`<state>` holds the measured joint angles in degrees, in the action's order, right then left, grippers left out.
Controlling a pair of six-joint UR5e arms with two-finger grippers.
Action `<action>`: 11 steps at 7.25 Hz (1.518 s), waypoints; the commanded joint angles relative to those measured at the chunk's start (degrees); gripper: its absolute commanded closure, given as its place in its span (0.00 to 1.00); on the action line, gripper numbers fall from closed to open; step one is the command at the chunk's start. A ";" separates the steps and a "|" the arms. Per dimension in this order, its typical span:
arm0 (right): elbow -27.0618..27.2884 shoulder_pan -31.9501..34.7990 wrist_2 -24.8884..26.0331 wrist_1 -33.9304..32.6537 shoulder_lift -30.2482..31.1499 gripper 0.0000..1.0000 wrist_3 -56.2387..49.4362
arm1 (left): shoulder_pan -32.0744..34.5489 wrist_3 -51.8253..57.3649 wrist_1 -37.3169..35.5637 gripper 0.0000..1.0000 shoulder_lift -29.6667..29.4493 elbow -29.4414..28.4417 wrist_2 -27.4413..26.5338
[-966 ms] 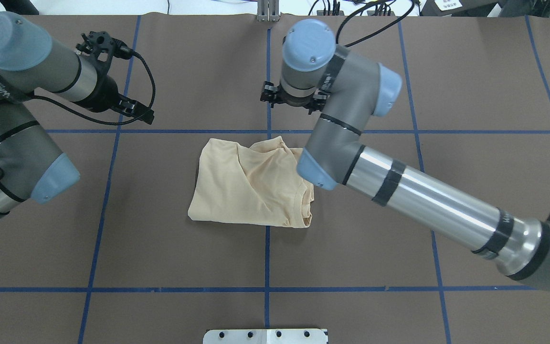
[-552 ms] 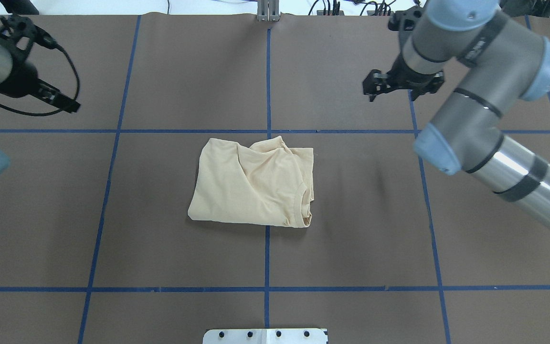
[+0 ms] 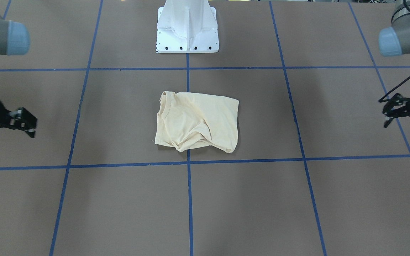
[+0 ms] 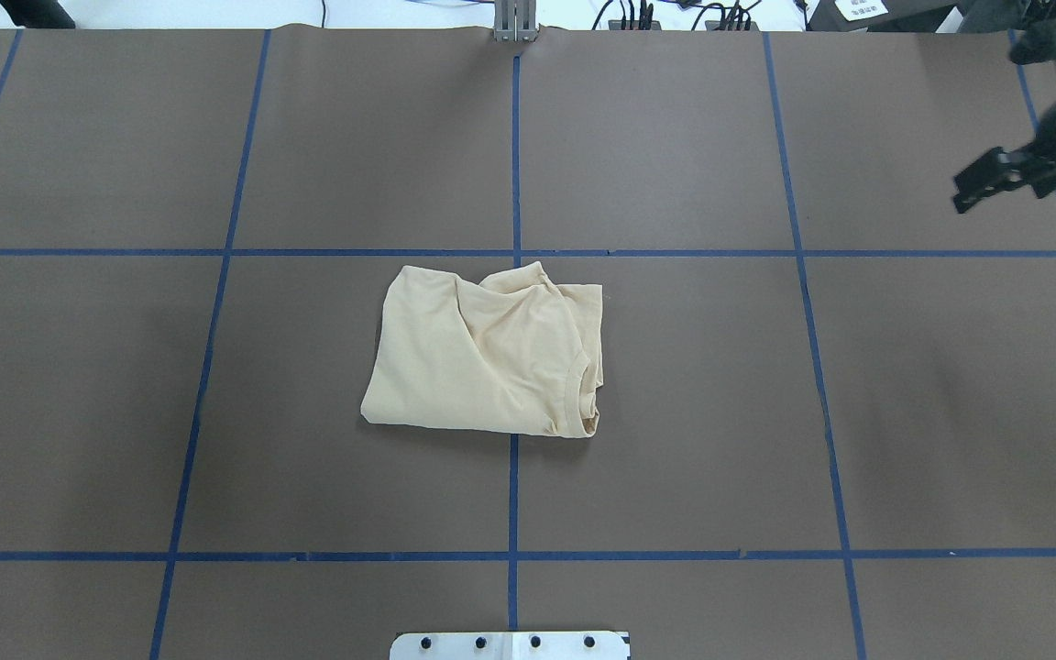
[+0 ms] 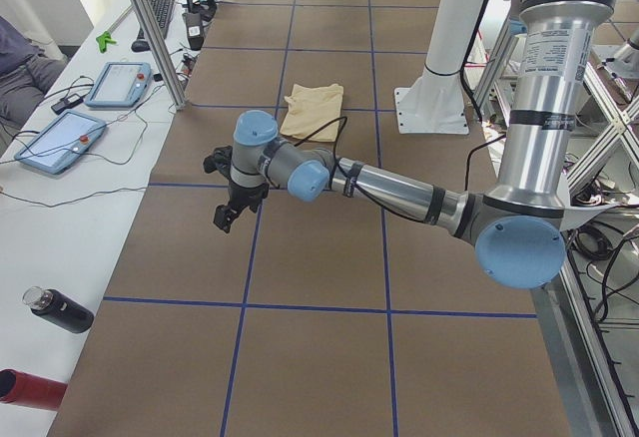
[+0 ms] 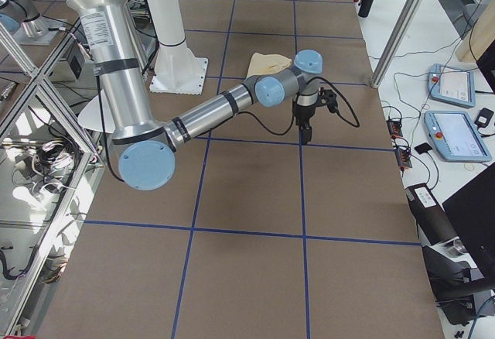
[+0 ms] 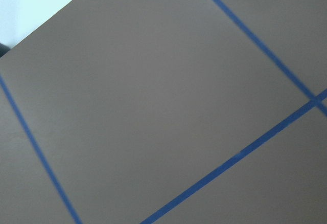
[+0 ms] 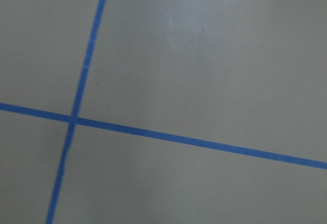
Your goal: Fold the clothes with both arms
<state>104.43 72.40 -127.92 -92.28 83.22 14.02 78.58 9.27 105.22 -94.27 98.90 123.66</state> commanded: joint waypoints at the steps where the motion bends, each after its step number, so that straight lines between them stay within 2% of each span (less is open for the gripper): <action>1: 0.07 10.70 -5.74 0.08 11.65 0.00 -14.59 | 6.73 2.15 0.33 0.00 6.88 0.50 2.64; 2: 0.33 13.88 -6.11 0.17 15.79 0.00 -14.90 | 6.67 1.54 -0.97 0.00 8.13 -0.98 2.73; 4: 0.69 16.45 -5.50 0.34 19.25 0.00 -15.25 | 7.02 1.89 -2.98 0.00 8.05 -1.87 3.17; 6: 1.39 17.51 -5.15 2.08 22.15 0.00 -17.17 | 7.46 1.80 -14.81 0.00 7.18 -0.56 8.67; 7: 1.48 17.95 -5.15 3.49 22.77 0.00 -17.19 | 9.64 2.06 -15.65 0.00 8.13 0.49 10.01; 8: 1.48 17.96 -5.06 3.51 22.52 0.00 -16.49 | 9.83 1.54 -18.10 0.00 9.01 0.59 10.03; 11: 1.39 17.96 -5.32 3.51 22.34 0.00 -16.31 | 10.10 1.45 -18.91 0.00 9.19 1.20 9.50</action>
<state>105.84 90.34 -133.18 -88.79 105.63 -2.39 88.62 10.75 86.53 -85.23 99.72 133.11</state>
